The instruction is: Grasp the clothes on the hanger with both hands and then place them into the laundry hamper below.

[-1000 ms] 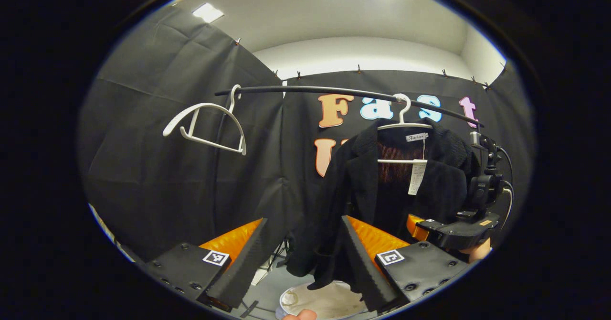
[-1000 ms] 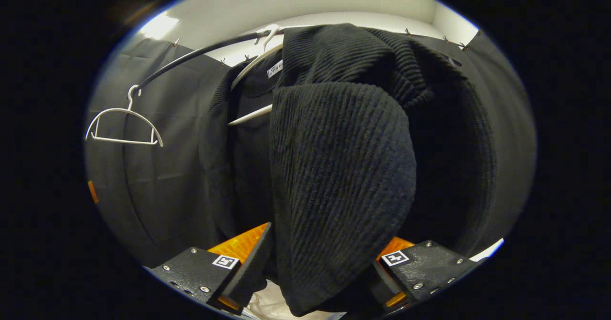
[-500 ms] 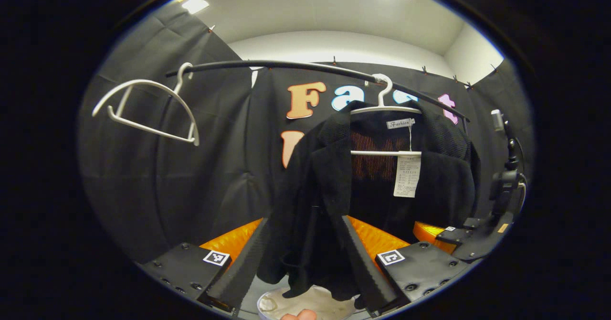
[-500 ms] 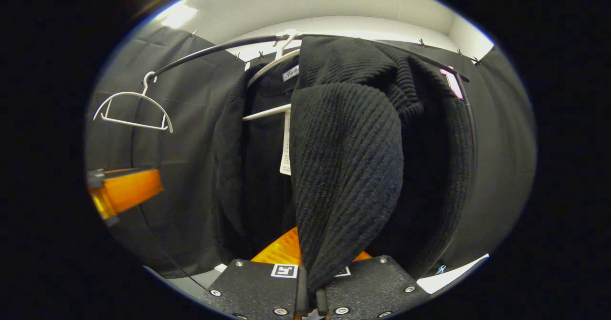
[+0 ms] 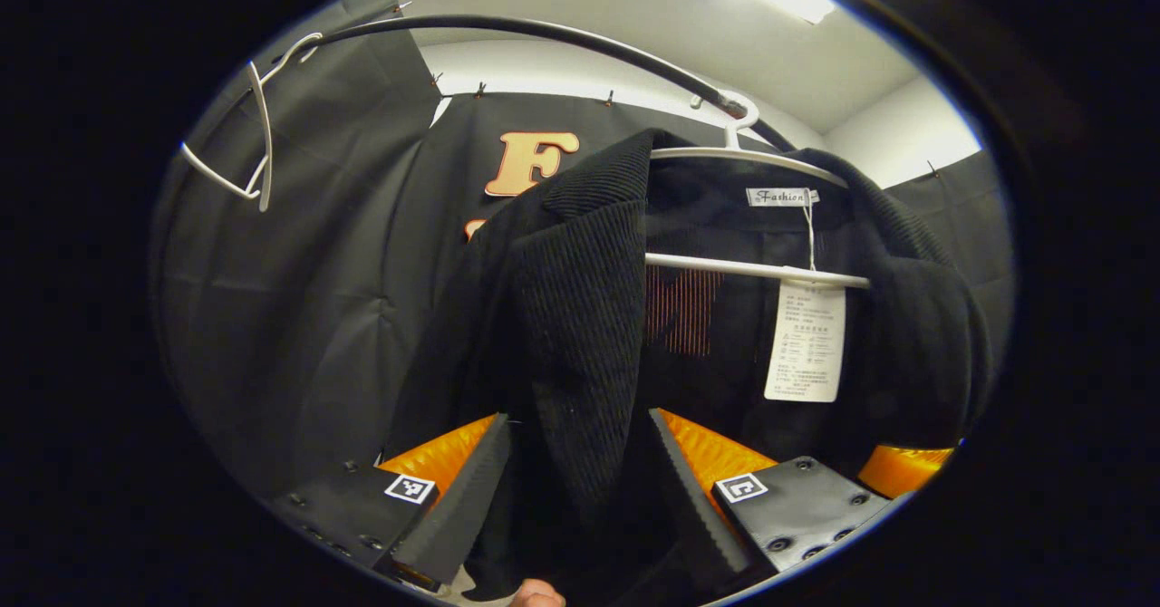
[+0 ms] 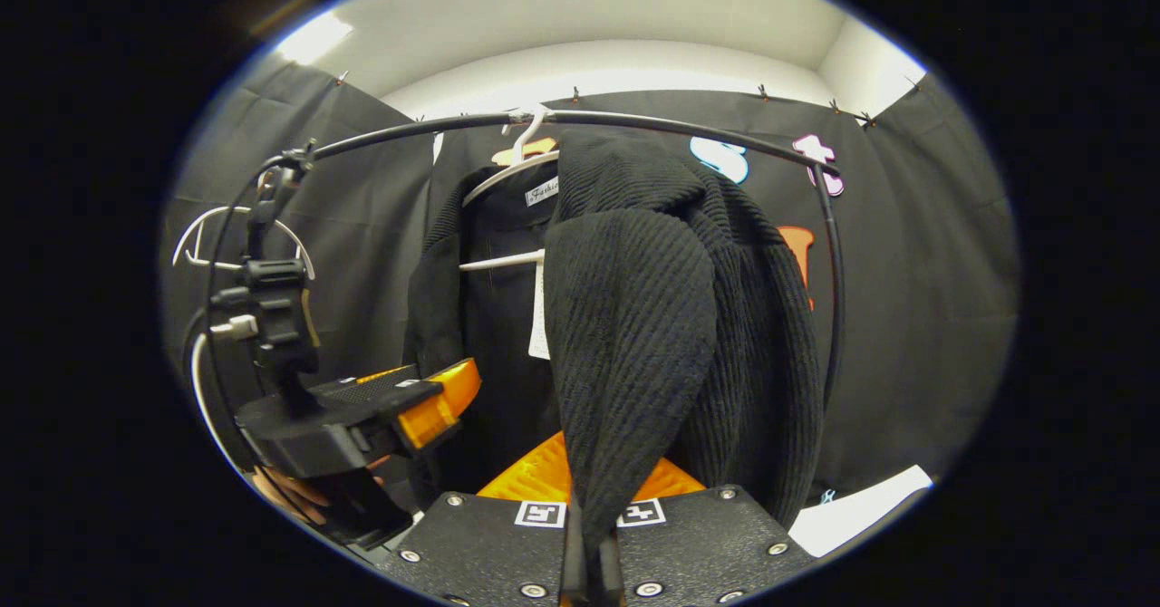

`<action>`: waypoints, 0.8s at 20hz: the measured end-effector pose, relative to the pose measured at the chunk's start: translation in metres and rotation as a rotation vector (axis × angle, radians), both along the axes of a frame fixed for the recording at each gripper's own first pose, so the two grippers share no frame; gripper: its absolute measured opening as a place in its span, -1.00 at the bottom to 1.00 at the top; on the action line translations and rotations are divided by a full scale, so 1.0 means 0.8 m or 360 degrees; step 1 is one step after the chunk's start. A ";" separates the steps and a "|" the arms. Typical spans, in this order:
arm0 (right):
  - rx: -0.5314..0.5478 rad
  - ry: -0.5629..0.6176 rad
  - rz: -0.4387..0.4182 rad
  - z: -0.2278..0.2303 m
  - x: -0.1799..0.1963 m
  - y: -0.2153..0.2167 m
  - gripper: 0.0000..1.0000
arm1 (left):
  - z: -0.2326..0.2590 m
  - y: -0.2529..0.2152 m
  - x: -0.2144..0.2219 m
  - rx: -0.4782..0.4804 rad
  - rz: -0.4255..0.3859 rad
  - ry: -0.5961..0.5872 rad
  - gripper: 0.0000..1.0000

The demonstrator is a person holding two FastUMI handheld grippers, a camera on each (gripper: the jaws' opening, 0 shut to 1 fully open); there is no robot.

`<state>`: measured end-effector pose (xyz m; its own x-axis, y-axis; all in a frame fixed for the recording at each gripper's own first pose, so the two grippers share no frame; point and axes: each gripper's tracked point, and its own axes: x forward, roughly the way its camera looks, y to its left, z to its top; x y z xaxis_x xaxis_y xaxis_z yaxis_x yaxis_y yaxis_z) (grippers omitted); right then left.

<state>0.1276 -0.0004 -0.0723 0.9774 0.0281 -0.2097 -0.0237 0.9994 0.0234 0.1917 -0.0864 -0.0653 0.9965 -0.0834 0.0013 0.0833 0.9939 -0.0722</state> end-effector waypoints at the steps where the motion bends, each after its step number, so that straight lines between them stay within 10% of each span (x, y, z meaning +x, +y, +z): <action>1: 0.0000 -0.0001 -0.0010 0.000 -0.001 0.002 -1.00 | 0.000 0.007 0.012 0.0038 0.0050 -0.0038 0.86; 6: 0.0001 -0.0003 -0.0061 0.003 0.004 0.008 -1.00 | -0.001 0.042 0.050 0.0155 0.0165 -0.0104 1.00; 13: -0.0085 -0.0084 -0.0112 0.004 0.011 0.001 -1.00 | 0.028 0.075 0.027 0.0107 0.0014 -0.0159 -0.63; 16: -0.0125 -0.0159 -0.0109 0.014 0.006 0.006 -0.98 | 0.039 0.075 0.009 0.0149 -0.0094 -0.0151 -0.78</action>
